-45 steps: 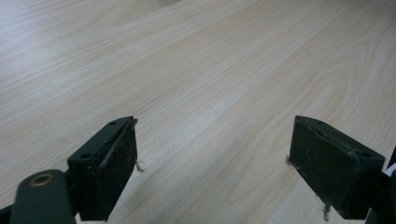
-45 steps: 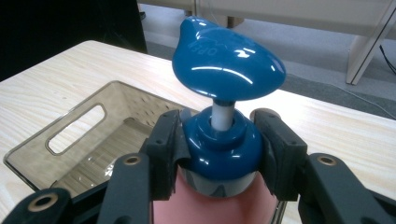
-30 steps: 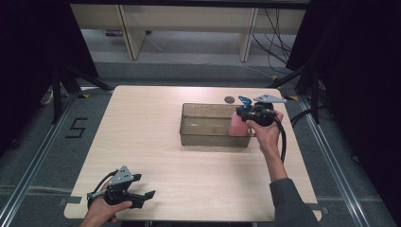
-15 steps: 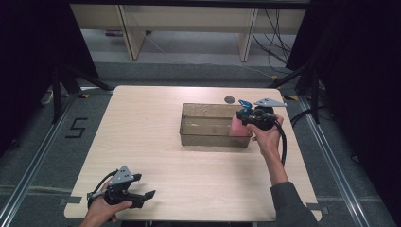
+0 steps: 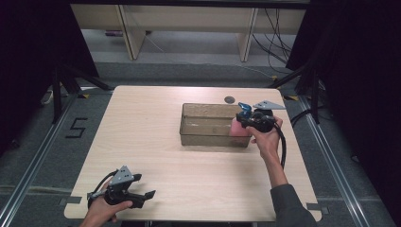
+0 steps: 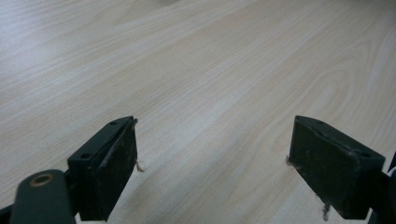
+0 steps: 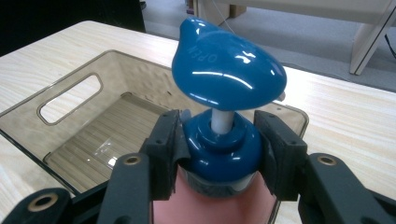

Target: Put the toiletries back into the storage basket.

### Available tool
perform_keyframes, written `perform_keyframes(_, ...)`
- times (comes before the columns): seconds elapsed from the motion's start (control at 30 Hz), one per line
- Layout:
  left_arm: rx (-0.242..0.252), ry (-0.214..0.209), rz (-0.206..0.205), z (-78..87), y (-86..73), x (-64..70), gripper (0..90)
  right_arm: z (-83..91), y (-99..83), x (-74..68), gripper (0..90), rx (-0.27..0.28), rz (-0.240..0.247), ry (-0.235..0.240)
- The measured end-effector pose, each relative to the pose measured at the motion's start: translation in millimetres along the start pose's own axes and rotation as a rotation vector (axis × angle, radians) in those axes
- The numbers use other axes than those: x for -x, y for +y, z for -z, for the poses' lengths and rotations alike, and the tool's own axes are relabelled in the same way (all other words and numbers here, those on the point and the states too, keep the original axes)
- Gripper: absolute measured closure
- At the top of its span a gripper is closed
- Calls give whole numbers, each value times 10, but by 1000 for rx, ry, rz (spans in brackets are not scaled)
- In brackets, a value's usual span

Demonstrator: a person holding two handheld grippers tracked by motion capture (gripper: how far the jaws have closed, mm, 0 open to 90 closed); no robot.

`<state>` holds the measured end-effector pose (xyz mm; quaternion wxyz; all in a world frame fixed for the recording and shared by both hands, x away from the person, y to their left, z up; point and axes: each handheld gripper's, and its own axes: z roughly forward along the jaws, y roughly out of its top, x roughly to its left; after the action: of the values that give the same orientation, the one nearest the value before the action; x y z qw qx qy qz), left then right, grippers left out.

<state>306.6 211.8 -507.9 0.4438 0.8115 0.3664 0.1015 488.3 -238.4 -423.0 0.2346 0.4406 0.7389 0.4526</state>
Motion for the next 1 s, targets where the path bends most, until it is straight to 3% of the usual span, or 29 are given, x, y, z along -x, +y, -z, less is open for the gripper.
perform_keyframes(0.03,2,1,0,-1,0,0,148,10,-2,-18,535,-11,-15,0)
perform_keyframes(0.07,-2,2,-3,1,3,-4,148,10,-4,1,535,-3,19,-10)
perform_keyframes(0.13,-5,1,-4,2,5,-3,148,12,-10,-9,535,-5,6,-3)
perform_keyframes(0.17,0,1,-7,1,1,-1,148,4,-19,2,535,3,28,-17)
perform_keyframes(0.2,-3,-1,-8,4,1,-3,148,-4,-31,-23,535,1,-5,-11)
perform_keyframes(0.27,2,5,0,0,5,-1,148,-3,-41,-10,535,-6,23,-12)
perform_keyframes(0.3,-1,6,-4,2,4,-1,148,-6,-53,-25,535,-7,-7,7)
perform_keyframes(0.33,8,3,-5,-2,-1,1,148,-5,-56,-30,535,-5,-9,-4)
perform_keyframes(0.5,2,10,-3,1,0,4,148,1,-59,-15,531,-2,35,-7)
perform_keyframes(0.67,6,6,-1,2,-2,10,148,-23,-76,-62,457,-7,-27,-6)
perform_keyframes(0.7,12,5,3,1,-4,17,148,-27,-84,-71,394,-10,-40,-4)
perform_keyframes(0.73,7,5,0,3,-5,13,148,-22,-86,-48,344,-2,-43,-5)
perform_keyframes(0.77,9,6,-5,-4,-3,4,148,-10,-89,-51,320,6,-80,-3)
perform_keyframes(0.9,3,1,0,-1,-3,12,148,78,-105,-23,251,44,-131,-5)
perform_keyframes(0.93,0,3,0,-3,-3,10,148,102,-112,-36,245,46,-165,1)
perform_keyframes(0.97,2,5,4,-6,0,11,148,126,-118,-5,243,55,-139,2)
perform_keyframes(1.0,1,5,4,-5,1,12,148,126,-130,-1,234,73,-157,20)
